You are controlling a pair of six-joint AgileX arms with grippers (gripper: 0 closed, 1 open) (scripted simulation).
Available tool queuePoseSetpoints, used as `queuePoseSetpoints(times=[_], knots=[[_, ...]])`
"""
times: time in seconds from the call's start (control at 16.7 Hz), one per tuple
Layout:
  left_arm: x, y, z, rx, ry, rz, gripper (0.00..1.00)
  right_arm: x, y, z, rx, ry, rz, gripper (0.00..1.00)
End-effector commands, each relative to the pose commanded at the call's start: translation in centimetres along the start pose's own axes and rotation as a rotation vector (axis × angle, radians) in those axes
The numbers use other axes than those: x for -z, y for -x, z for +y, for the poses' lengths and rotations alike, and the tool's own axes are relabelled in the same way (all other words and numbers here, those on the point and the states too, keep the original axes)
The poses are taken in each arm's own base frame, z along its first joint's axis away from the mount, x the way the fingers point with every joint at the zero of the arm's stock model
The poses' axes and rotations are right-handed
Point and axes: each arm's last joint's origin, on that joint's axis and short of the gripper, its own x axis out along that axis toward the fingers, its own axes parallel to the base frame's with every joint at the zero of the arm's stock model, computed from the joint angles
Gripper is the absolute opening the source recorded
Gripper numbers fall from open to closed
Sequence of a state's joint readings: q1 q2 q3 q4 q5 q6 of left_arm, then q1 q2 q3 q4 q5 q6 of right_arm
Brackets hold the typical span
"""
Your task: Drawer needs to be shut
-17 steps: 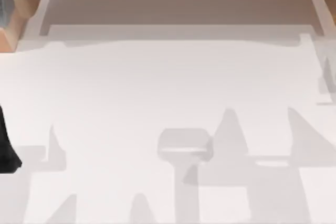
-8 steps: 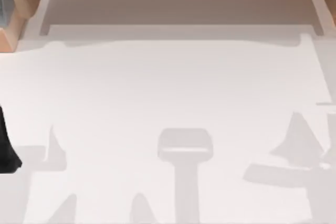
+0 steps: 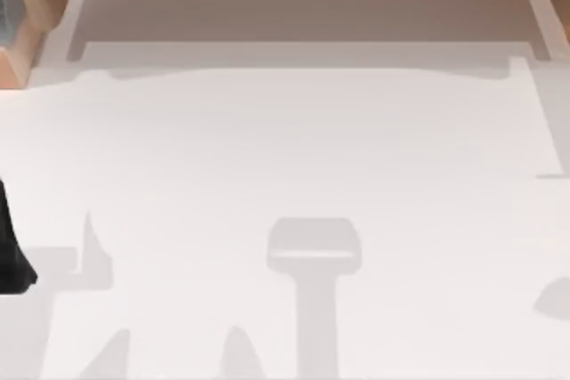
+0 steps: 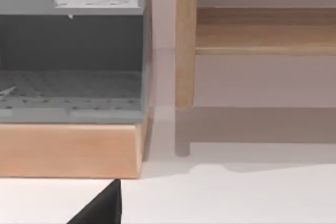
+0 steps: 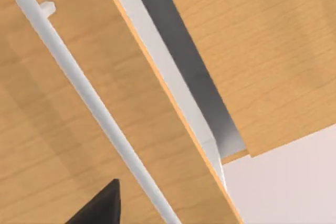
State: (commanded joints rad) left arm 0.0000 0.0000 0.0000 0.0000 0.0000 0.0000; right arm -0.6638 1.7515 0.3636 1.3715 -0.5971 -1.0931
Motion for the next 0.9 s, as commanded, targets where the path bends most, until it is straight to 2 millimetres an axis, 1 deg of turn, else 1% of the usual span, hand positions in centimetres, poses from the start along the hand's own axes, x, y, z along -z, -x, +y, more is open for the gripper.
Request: queuePoseSetpoints(times=[0.24, 0.42, 0.6, 0.9], knots=[[0.0, 0.0, 0.0, 0.000, 0.000, 0.000, 1.00, 2.5, -0.1, 1.1, 0.005, 0.279, -0.019, 1.00], [0.0, 0.0, 0.0, 0.000, 0.000, 0.000, 1.00, 3.7, -0.3, 1.8, 0.010, 0.421, -0.035, 1.00], [0.0, 0.0, 0.0, 0.000, 0.000, 0.000, 1.00, 4.1, -0.4, 2.1, 0.013, 0.475, -0.043, 1.00], [0.0, 0.0, 0.0, 0.000, 0.000, 0.000, 1.00, 4.0, -0.5, 2.1, 0.011, 0.472, -0.045, 1.00]])
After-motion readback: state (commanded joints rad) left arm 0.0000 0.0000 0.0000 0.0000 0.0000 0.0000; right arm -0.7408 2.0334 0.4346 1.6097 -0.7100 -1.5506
